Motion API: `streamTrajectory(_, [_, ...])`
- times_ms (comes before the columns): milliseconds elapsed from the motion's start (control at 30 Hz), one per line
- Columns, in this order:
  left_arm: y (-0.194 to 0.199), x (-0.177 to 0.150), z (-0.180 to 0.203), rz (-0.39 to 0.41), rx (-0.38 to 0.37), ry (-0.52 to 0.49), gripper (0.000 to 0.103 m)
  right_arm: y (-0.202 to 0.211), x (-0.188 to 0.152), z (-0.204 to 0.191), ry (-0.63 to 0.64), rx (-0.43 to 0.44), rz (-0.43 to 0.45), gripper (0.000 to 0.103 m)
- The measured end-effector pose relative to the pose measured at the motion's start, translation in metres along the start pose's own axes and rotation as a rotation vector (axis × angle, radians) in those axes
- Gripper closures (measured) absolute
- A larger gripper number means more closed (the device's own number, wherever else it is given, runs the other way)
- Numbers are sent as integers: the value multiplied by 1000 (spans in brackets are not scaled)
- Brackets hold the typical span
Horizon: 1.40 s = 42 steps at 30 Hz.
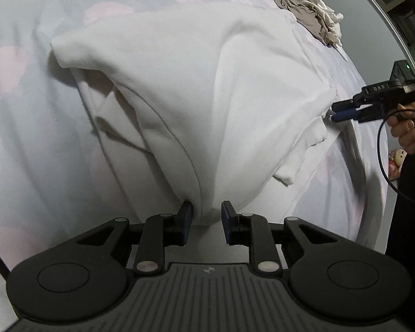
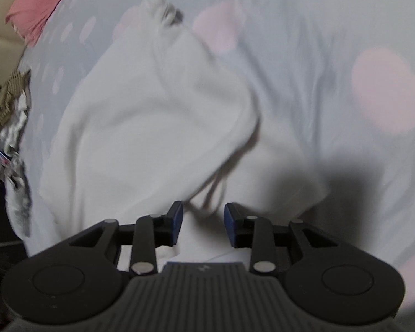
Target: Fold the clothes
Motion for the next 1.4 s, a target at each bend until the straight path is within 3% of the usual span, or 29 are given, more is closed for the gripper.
streamTrajectory(167, [-8,3,-3,-1,-16,16,82,-16,-19,-23,-36,61,3,67])
streamTrajectory(233, [-9,3,-3,2,-23,14,82,-23,-19,-30,-30,67,20,56])
streamTrajectory(300, [-9,3,-3,9,-27,-2,83,-27,-20,-33,-19,37,58,52])
streamTrajectory(367, [-9,1,-3,14,-10,-28,95,-29,-21,-37,13,34,55,61])
streamTrajectory(400, [-9,1,-4,15,-16,-24,96,-29,-21,-40,30,33,52,81])
streamTrajectory(500, [-4,2,-6,24,-58,8,98,-27,-20,-46,66,39,42,88])
streamTrajectory(667, [9,-3,4,5,-97,-32,99,-16,-12,-53,98,42,5,89])
streamTrajectory(933, [13,-16,15,-66,-127,-80,99,-5,-25,-44,124,-25,-92,89])
streamTrajectory(1067, [10,-13,16,-48,-136,-66,99,-8,-20,-46,115,1,-53,89])
streamTrajectory(1200, [26,-9,16,0,-253,-27,99,-3,-10,-44,36,115,-21,89])
streamTrajectory(1267, [28,-10,12,-26,-266,-20,99,2,-7,-39,1,137,-55,89])
streamTrajectory(1400, [18,-9,9,-64,-241,-36,99,9,-10,-26,21,69,-98,89])
Point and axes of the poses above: each gripper's, at about its wrist camera, not at the fingertips, and y roughly against the way its jaws point, z to its right, x to its top, the point moved 5 cm from there along -y, roughly the way its jaws point, and after that the axes turned 1 degree about z, right-handed, at the moved point
